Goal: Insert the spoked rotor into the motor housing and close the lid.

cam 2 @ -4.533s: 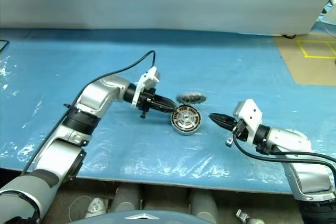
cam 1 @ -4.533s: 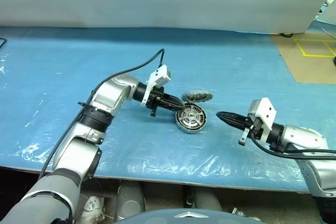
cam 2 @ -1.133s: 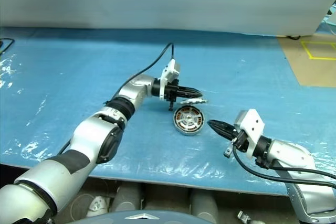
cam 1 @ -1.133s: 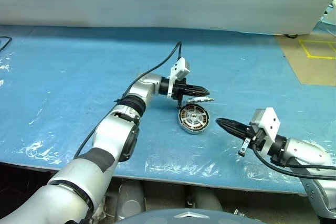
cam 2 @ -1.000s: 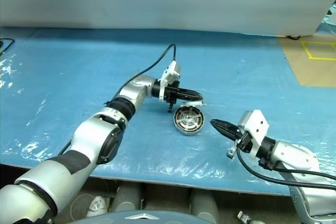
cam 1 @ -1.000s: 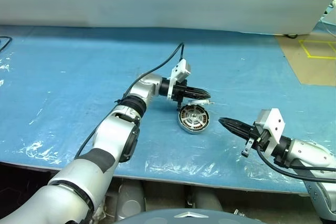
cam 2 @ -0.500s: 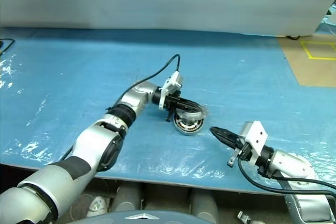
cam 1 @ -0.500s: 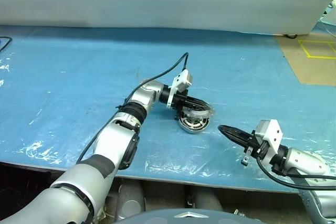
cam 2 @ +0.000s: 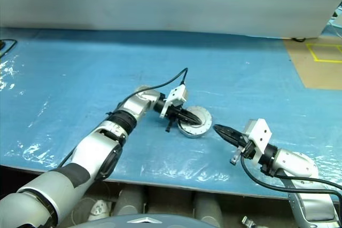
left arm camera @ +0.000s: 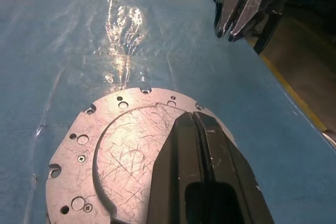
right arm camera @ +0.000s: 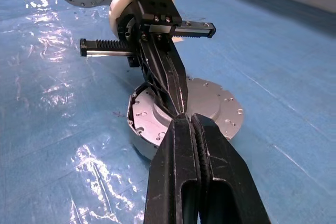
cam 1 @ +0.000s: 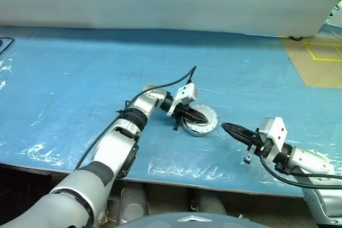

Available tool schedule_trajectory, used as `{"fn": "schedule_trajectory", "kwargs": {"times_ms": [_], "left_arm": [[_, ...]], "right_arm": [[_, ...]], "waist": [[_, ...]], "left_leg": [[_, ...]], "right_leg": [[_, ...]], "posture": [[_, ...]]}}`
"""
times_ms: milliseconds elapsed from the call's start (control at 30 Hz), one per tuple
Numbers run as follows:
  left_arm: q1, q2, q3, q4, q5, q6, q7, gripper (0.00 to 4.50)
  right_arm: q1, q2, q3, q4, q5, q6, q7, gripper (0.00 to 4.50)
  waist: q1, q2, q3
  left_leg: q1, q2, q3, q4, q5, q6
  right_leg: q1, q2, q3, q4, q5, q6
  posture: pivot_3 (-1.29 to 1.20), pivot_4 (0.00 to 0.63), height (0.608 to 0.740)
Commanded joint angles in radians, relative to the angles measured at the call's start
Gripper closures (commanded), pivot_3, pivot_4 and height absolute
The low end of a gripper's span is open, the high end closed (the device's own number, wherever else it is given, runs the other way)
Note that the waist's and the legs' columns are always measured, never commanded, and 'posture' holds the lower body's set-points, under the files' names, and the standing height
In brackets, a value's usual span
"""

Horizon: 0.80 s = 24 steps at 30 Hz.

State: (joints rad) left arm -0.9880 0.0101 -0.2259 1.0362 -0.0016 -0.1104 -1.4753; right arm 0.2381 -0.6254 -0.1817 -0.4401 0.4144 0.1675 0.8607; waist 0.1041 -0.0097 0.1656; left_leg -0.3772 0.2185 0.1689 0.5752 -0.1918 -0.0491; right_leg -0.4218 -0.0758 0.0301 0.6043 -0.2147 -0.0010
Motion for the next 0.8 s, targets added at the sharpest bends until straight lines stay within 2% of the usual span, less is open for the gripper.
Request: {"fn": "schedule_trajectory", "kwargs": {"times_ms": [33, 167, 367, 467, 633, 800], "left_arm": [[0.021, 0.006, 0.027, -0.039, -0.036, 0.006, 0.003, 4.47], [0.051, 0.018, 0.077, -0.133, -0.115, 0.024, -0.027, 4.47], [0.165, 0.080, 0.111, -0.408, -0.223, 0.134, -0.023, 4.47], [0.261, 0.122, 0.114, -0.581, -0.258, 0.195, 0.023, 4.50], [0.437, 0.181, 0.123, -0.779, -0.295, 0.259, 0.119, 4.50], [0.595, 0.244, 0.129, -0.853, -0.285, 0.235, 0.206, 4.50]], "right_arm": [[-0.036, 0.006, -0.002, -0.025, 0.032, 0.014, -0.012, 4.50], [-0.085, 0.006, 0.018, -0.018, 0.036, 0.016, -0.002, 4.50], [-0.180, 0.004, 0.063, -0.002, 0.051, 0.069, 0.004, 4.50], [-0.226, 0.003, 0.101, 0.020, 0.040, 0.087, 0.018, 3.92], [-0.291, -0.002, 0.146, 0.076, 0.017, 0.098, 0.042, 2.25], [-0.360, 0.002, 0.185, 0.148, -0.028, 0.105, 0.034, 0.54]], "waist": [[0.000, 0.000, 0.000], [-0.004, 0.000, 0.000], [-0.008, 0.000, 0.000], [-0.009, 0.001, 0.000], [-0.010, 0.001, 0.000], [-0.012, 0.002, 0.000]], "left_leg": [[0.000, 0.000, 0.000, 0.000, 0.000, 0.000], [-0.001, 0.000, 0.000, 0.000, 0.000, 0.000], [-0.002, 0.001, 0.000, -0.003, 0.000, 0.000], [-0.002, 0.002, 0.000, -0.004, 0.000, 0.000], [-0.002, 0.003, 0.000, -0.005, 0.000, 0.000], [-0.002, 0.003, 0.001, -0.005, 0.000, 0.000]], "right_leg": [[0.000, 0.000, 0.000, 0.000, 0.000, 0.000], [-0.001, 0.000, 0.000, 0.000, 0.000, 0.000], [-0.002, 0.001, 0.000, 0.000, 0.000, -0.001], [-0.002, 0.001, 0.000, 0.000, -0.001, -0.002], [-0.002, 0.001, 0.000, 0.000, -0.002, -0.003], [-0.003, 0.001, 0.000, 0.000, -0.002, -0.002]], "posture": [[0.00, 0.150, 0.740], [0.00, 0.150, 0.740], [0.00, 0.150, 0.740], [0.00, 0.150, 0.740], [0.00, 0.150, 0.740], [0.00, 0.150, 0.740]]}}
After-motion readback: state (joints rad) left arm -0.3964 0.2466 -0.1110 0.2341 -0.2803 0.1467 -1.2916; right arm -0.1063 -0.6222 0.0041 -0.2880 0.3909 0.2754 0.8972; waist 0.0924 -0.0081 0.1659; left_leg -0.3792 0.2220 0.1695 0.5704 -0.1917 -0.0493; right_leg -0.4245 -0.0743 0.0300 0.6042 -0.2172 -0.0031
